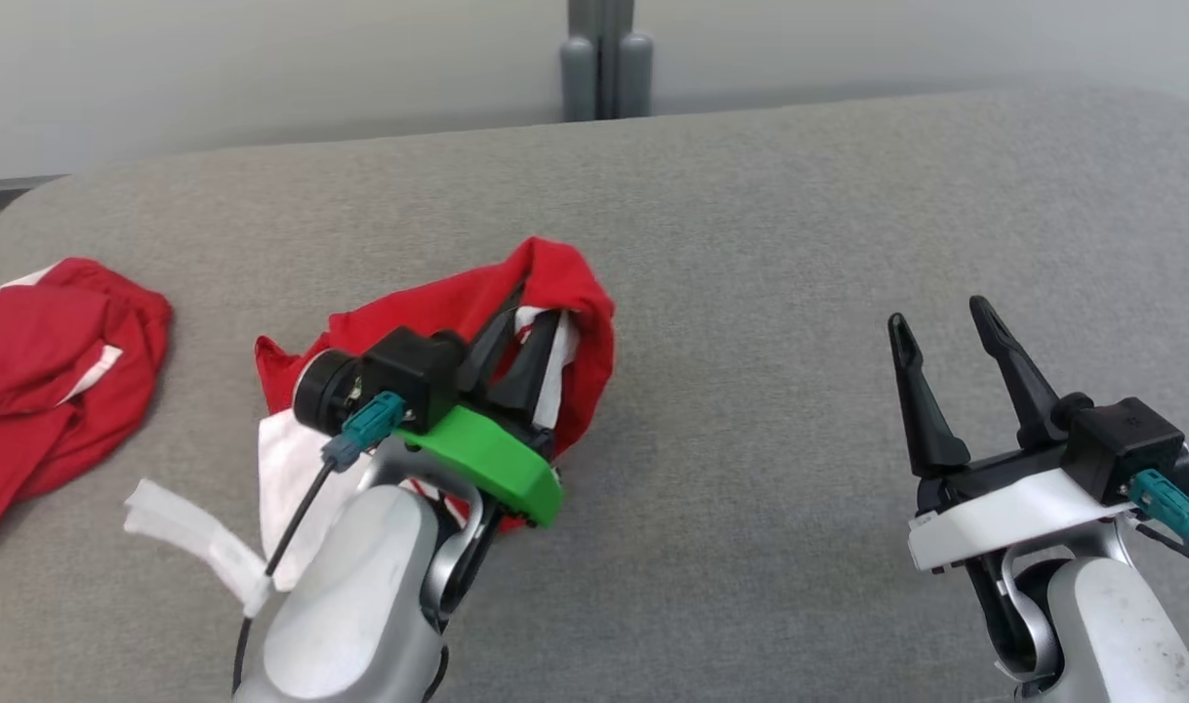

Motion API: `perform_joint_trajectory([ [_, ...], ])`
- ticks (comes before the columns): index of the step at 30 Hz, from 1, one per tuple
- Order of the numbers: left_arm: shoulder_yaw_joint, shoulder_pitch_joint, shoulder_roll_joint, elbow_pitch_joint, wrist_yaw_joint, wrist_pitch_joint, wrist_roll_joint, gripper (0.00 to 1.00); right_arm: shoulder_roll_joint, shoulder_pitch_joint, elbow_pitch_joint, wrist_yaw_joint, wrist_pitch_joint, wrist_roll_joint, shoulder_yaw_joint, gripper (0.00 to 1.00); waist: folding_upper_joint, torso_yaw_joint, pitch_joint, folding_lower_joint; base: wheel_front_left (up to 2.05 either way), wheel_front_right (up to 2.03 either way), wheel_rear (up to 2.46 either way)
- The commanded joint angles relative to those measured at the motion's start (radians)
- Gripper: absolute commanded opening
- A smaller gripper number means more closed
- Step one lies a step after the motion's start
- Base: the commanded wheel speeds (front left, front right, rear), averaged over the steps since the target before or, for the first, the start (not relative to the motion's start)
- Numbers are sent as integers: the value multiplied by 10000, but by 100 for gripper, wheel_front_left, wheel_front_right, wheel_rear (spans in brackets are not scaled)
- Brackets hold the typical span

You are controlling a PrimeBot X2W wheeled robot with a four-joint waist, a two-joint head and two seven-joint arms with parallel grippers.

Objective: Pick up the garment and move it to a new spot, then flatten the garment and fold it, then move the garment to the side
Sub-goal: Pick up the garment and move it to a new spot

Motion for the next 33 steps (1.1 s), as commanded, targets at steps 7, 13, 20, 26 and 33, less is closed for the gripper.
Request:
perform_joint_trajectory([
  [7, -1312, -1416, -95, 623, -69, -301, -325, 0, 206, -624, 537, -10, -522, 280, -2, 100, -1, -3237, 2459, 0, 0, 0, 0],
  [13, -2338, -1881, -97, 1519, -83, -408, -709, 0, 282, -885, 890, -10, -807, 387, 28, 100, -1, -3715, 2801, 0, 0, 0, 0],
  [20, -3132, -2070, -102, 2515, -89, -630, -1076, 79, 280, -951, 1151, -10, -956, 364, 6, 100, -1, -3378, 2664, 0, 0, 0, 0],
  [26, -3098, -1920, -90, 2696, 173, -1102, -1151, 100, 166, -866, 1125, -10, -867, 226, -16, 100, -1, -2565, 2042, 0, 0, 0, 0],
  [33, -2350, -1051, 363, 2208, 800, -1401, -1342, 100, 48, -412, 999, -10, -523, 98, -15, 100, -1, -1604, 979, 0, 0, 0, 0],
])
